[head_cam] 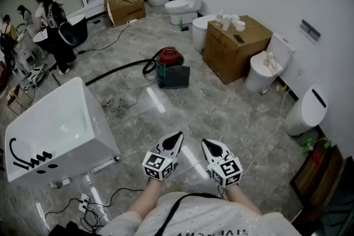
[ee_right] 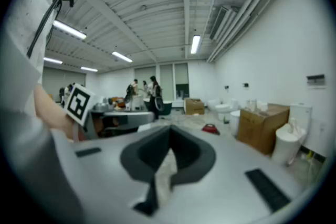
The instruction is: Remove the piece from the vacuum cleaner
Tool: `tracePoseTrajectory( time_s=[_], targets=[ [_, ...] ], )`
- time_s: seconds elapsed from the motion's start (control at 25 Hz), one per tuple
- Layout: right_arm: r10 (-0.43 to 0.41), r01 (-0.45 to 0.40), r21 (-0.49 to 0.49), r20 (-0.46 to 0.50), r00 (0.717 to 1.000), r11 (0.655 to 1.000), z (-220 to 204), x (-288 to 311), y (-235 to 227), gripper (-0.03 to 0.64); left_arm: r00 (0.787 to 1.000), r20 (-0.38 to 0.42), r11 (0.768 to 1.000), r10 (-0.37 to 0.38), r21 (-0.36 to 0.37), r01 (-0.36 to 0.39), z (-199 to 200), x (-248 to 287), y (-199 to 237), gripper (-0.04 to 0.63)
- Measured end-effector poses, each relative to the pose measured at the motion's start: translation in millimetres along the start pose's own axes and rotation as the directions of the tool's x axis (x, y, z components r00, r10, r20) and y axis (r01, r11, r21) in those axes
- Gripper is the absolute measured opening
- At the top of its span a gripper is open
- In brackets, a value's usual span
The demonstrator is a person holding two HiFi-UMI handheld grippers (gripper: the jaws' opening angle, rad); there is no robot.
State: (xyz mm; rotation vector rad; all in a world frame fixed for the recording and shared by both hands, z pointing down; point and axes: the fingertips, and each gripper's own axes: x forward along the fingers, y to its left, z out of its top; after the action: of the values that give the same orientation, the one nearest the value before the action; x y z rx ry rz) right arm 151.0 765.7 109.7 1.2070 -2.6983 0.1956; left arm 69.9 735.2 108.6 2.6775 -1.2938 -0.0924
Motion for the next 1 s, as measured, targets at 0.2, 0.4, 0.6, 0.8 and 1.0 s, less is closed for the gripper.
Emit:
tracePoseTrajectory(
  time_s=[0.2,0.4,0.6,0.8,1.0],
  targets=[
    [-0.001,0.0,0.012,0.031,1.0,1.0,-3.5,-13.3,5.6,0.014,1.0,-0.006,1.0,0.014,0.003,-0.014,-6.3,-15.2,-10.2,0.023],
    [0.002,-0.004,0.047,0.036,0.999,0.999,-14.9,-16.9,5.9,0.014,0.999,-0.019,0.999,0.037,0.014,-0.036,-15.8,-19.3,-11.6,0.023],
    [-0.002,0.002,0.057,0.011,1.0,0.998,-26.7,-6.8,-6.9,0.014,0.997,-0.046,0.998,0.057,-0.016,-0.058,-29.1,-8.4,4.1,0.022],
    [-0.017,0.017,0.084,0.002,1.0,0.996,-25.0,27.2,-45.5,0.014,0.998,-0.038,0.999,0.041,-0.014,-0.042,-27.2,31.6,33.6,0.022],
    [-0.016,0.016,0.069,-0.014,1.0,0.997,-11.8,82.5,-81.0,0.014,0.999,-0.019,0.999,0.043,-0.027,-0.044,-18.2,74.2,84.5,0.021]
  ],
)
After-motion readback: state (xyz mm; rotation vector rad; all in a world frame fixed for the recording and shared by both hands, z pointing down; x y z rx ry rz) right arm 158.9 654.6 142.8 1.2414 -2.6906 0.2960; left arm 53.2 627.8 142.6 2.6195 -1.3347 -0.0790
